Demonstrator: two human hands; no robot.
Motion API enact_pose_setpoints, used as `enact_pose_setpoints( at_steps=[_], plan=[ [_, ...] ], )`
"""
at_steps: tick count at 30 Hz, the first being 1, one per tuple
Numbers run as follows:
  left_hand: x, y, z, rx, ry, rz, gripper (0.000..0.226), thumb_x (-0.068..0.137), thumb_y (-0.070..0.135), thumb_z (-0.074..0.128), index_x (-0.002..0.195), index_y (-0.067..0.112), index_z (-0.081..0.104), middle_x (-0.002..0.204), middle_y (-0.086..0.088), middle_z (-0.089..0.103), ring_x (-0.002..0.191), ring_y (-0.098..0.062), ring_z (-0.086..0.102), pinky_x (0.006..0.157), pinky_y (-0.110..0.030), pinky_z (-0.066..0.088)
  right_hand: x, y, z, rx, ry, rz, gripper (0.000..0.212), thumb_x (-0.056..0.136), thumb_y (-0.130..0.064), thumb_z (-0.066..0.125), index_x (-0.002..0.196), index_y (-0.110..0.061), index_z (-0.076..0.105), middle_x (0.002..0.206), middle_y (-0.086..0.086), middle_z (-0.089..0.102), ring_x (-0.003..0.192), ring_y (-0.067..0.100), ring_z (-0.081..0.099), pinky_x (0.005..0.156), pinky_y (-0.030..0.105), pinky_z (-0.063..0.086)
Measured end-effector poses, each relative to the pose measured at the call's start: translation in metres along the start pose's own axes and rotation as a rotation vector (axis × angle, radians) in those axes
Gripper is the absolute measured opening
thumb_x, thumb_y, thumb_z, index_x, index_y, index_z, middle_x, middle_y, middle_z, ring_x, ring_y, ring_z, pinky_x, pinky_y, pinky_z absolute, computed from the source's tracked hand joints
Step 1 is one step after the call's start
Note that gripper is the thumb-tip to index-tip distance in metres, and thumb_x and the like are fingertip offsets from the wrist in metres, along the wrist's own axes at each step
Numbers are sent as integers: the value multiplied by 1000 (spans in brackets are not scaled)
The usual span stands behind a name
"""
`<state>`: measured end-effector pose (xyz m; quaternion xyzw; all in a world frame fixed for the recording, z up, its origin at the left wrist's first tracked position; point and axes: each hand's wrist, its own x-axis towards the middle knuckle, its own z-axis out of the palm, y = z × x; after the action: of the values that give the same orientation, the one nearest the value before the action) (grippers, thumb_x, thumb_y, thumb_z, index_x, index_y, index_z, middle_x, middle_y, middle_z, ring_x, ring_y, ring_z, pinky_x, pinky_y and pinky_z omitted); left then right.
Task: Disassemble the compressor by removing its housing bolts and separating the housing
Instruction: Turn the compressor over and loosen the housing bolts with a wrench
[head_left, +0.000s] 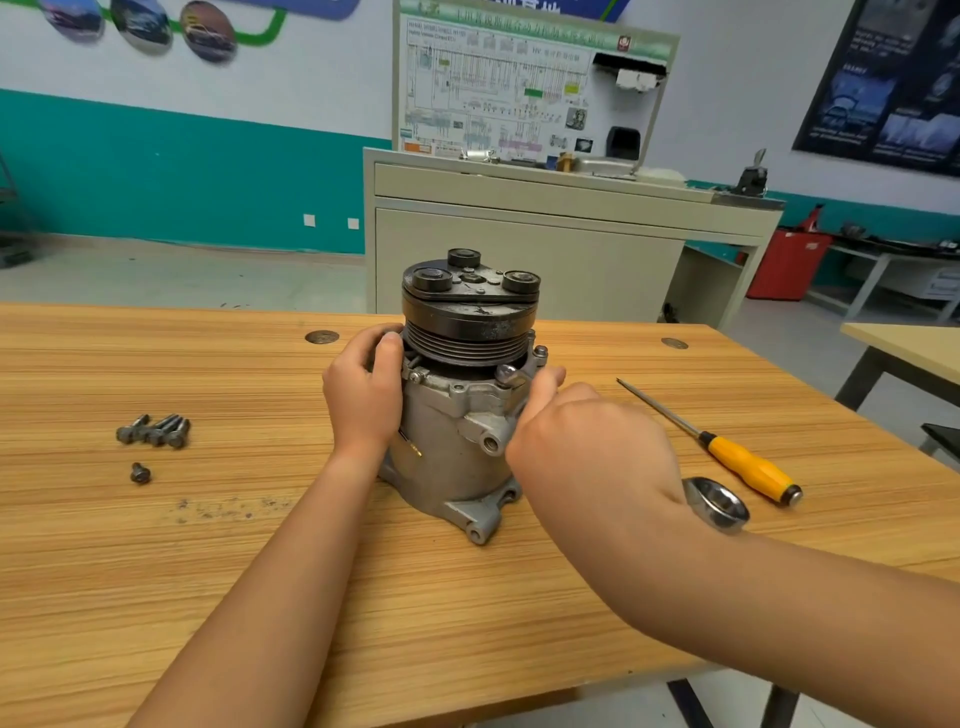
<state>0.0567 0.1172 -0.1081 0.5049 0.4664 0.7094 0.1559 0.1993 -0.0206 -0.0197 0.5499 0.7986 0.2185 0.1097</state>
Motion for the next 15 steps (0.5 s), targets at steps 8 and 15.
enact_pose_setpoints(
  at_steps=[8, 15],
  plan=[
    [-1, 0, 1, -11, 0, 15, 40, 82, 29, 41, 99, 6, 69, 89, 5, 65, 86, -7, 57, 73, -11, 42, -18, 10, 7, -429, 205, 46, 76, 72, 22, 6, 119, -5, 60, 51, 4, 53, 36, 9, 42, 34, 19, 21],
    [-1, 1, -1, -5, -10, 12, 40, 82, 30, 40, 99, 8, 69, 90, 5, 65, 88, -7, 58, 75, -17, 44, 11, 84, 33, -91, 404, -128, 62, 61, 3, 78, 120, 0, 58, 51, 9, 49, 32, 18, 35, 38, 14, 17]
  ],
)
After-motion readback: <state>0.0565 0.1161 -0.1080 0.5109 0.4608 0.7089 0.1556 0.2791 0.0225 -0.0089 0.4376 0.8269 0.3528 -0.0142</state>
